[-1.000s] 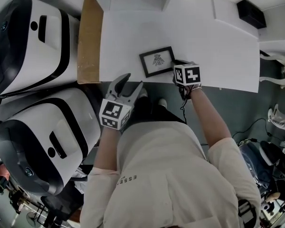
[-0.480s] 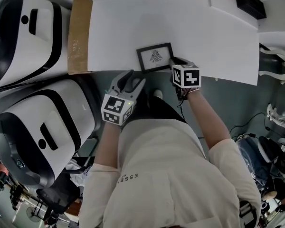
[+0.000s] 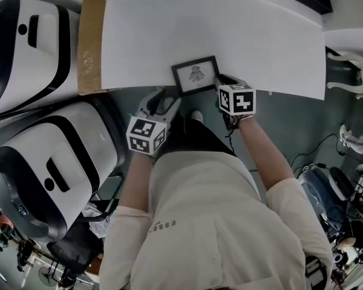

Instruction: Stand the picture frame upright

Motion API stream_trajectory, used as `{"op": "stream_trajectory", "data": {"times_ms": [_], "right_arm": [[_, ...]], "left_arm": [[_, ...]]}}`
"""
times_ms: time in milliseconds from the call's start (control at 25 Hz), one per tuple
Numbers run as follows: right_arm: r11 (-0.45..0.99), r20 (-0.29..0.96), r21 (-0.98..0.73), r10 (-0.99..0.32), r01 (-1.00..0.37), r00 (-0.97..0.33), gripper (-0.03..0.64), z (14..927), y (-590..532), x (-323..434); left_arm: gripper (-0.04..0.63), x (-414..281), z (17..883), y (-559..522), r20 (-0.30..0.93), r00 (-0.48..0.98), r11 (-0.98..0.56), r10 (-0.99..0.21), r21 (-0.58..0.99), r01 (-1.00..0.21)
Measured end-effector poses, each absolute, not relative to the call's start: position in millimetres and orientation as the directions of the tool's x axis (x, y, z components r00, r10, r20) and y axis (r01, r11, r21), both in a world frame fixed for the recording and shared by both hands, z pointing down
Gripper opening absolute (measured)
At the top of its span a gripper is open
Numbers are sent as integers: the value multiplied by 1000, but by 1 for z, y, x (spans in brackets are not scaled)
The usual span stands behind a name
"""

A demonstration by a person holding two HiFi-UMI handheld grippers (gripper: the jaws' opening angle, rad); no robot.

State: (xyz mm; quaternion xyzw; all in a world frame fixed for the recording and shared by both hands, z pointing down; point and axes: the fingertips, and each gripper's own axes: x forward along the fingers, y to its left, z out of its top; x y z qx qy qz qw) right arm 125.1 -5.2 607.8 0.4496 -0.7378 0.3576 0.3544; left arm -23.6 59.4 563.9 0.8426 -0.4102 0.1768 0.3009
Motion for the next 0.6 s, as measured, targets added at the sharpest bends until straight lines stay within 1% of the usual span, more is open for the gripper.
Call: {"op": "stream_trajectory", "data": {"times_ms": [120,240,440,600], "right_arm": [[337,845,-210,-409,-918,-344,81,608,-1,133],[344,846,-205,-408,-916,-343,80,608,2,140],[369,845,-193,-408,-909,-346,81,607,4,146],[391,846,-186,-403,-902,-349,81,607,6,147]], "left_arm": [[202,-16,574,63,559,605,-470,-567,383,-795],[202,-9,583,64,552,623,-434,-555,447,-782],[201,2,600,63,553,657,-325,-512,583,-745],[198,11,607,60,524,699,-234,-486,692,-682]]}}
